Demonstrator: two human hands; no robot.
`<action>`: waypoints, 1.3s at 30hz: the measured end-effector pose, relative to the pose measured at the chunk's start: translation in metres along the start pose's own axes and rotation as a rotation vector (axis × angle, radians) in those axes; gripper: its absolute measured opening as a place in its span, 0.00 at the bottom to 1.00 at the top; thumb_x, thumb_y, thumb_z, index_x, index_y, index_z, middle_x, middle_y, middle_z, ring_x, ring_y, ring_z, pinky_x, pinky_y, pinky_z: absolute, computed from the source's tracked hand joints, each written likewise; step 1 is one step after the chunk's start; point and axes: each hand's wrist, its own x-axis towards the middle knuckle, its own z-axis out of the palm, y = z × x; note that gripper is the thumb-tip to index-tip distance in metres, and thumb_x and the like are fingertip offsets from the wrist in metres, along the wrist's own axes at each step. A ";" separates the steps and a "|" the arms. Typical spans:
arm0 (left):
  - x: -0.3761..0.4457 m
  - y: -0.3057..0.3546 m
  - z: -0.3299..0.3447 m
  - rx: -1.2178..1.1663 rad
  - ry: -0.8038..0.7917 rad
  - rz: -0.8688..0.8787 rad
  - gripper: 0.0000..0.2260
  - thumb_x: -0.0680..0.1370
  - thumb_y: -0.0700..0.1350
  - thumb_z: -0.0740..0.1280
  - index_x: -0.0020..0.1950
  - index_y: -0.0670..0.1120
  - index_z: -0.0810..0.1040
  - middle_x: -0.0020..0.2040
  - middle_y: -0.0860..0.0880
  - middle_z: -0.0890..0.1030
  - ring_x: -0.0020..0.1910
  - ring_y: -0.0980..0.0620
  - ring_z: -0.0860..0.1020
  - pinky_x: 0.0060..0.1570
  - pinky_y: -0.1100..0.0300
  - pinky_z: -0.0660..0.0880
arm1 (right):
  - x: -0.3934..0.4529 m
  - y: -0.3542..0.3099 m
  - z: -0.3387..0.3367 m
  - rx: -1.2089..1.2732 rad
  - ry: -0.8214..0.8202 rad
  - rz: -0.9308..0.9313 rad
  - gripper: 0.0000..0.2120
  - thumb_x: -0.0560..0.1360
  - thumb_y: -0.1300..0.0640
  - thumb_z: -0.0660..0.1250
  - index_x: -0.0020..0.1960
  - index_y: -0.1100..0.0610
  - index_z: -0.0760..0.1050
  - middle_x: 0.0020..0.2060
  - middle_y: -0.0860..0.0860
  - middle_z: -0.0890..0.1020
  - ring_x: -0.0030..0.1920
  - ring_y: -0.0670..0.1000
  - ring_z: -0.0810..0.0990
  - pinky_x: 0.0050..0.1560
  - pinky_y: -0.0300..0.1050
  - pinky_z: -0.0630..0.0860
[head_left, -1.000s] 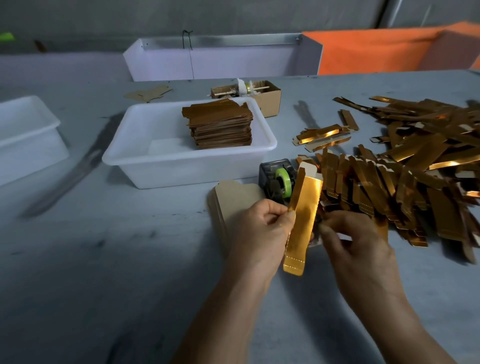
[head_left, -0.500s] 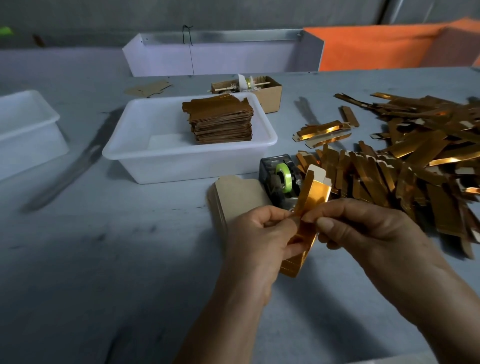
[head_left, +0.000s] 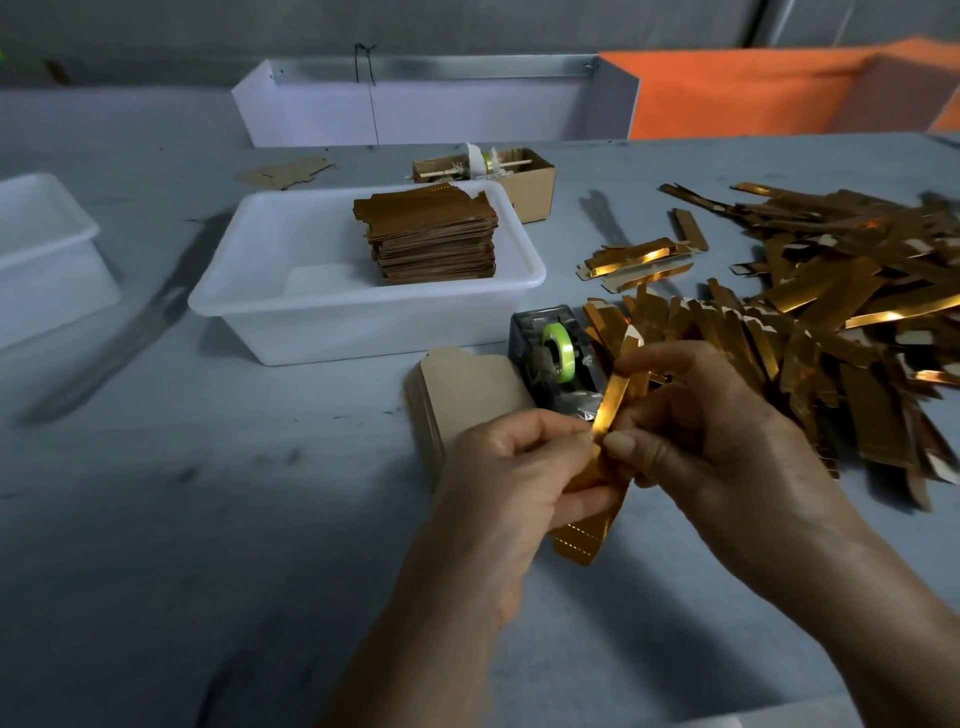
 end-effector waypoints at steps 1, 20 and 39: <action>0.000 0.001 -0.001 0.004 -0.016 -0.012 0.06 0.76 0.41 0.68 0.50 0.40 0.82 0.48 0.41 0.84 0.45 0.47 0.85 0.48 0.52 0.82 | 0.000 0.000 0.001 0.002 0.008 0.007 0.21 0.70 0.56 0.69 0.52 0.36 0.63 0.37 0.44 0.79 0.42 0.35 0.78 0.40 0.25 0.73; -0.013 -0.021 0.024 0.207 0.341 0.391 0.08 0.77 0.41 0.68 0.40 0.51 0.81 0.36 0.50 0.84 0.38 0.53 0.84 0.37 0.63 0.80 | -0.007 -0.015 0.011 -0.332 0.192 0.027 0.16 0.69 0.50 0.71 0.48 0.48 0.64 0.30 0.38 0.70 0.31 0.40 0.72 0.30 0.30 0.69; -0.020 -0.011 0.012 0.019 0.213 0.197 0.05 0.77 0.40 0.68 0.43 0.46 0.83 0.39 0.49 0.86 0.38 0.52 0.85 0.38 0.64 0.80 | -0.009 0.005 0.016 0.596 -0.008 0.295 0.16 0.61 0.50 0.70 0.46 0.57 0.78 0.42 0.60 0.79 0.47 0.57 0.79 0.44 0.42 0.78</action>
